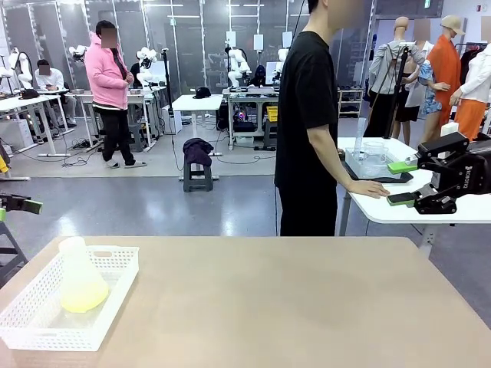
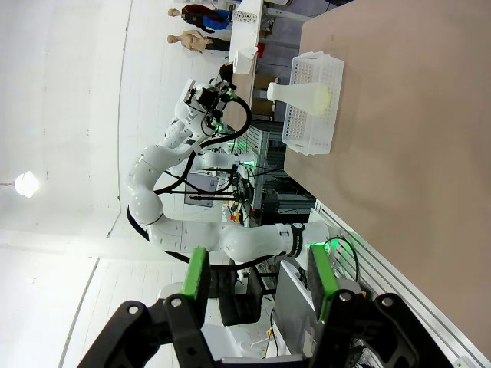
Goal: Prepare the solutions needed for the experiment.
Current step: When the human places the Big flask in the center of the table, pick up the Big flask and place it in the left Organizing basket.
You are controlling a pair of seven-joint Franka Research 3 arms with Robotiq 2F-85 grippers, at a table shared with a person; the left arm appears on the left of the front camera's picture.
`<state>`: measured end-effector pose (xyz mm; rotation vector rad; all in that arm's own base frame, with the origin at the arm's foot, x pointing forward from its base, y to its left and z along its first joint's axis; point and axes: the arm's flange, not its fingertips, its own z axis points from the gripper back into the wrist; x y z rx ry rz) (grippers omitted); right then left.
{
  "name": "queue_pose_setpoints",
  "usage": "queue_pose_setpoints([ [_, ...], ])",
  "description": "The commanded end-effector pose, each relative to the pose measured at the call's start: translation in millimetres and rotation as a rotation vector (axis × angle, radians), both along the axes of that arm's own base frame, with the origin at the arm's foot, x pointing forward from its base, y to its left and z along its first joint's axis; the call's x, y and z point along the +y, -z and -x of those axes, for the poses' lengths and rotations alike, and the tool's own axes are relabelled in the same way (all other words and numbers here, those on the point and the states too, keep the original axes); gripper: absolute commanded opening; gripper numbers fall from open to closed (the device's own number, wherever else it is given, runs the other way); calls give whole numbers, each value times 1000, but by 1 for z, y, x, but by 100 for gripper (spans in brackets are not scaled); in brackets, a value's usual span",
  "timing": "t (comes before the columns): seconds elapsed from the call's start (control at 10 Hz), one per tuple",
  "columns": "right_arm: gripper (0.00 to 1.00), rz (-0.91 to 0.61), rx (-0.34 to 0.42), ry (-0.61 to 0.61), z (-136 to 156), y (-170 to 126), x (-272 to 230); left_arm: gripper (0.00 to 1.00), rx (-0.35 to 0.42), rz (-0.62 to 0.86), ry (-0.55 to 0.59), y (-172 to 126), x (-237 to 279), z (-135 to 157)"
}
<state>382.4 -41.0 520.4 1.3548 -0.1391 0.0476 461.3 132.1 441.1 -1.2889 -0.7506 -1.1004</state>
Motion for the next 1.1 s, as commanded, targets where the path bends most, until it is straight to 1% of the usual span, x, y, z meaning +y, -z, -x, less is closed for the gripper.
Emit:
queue_pose_setpoints([
  [0.0, 65, -6, -12, -1, 0, -1, 0, 100, -76, 17, 1, 2, 2, -6],
  [0.3, 65, -6, -12, -1, 0, -1, 0, 100, -76, 17, 1, 2, 2, -6],
  [0.4, 65, -6, -12, -1, 0, -1, 0, 100, -37, 7, 5, 2, 0, -1],
  [0.5, 65, -6, -12, -1, 0, -1, 0, 100, 118, 17, 70, -18, 3, 8],
  [0.6, 65, -6, -12, -1, 0, -1, 0, 100, 240, -61, 87, -38, 3, 20],
  [0.7, 65, -6, -12, -1, 0, -1, 0, 100, 448, -82, 102, -47, 1, 28],
  [0.9, 65, -6, -12, -1, 0, -1, 0, 100, 700, -95, 80, -41, -1, 29],
  [1.0, 65, -6, -12, -1, 0, -1, 0, 100, 780, -118, 69, -37, -1, 30],
])
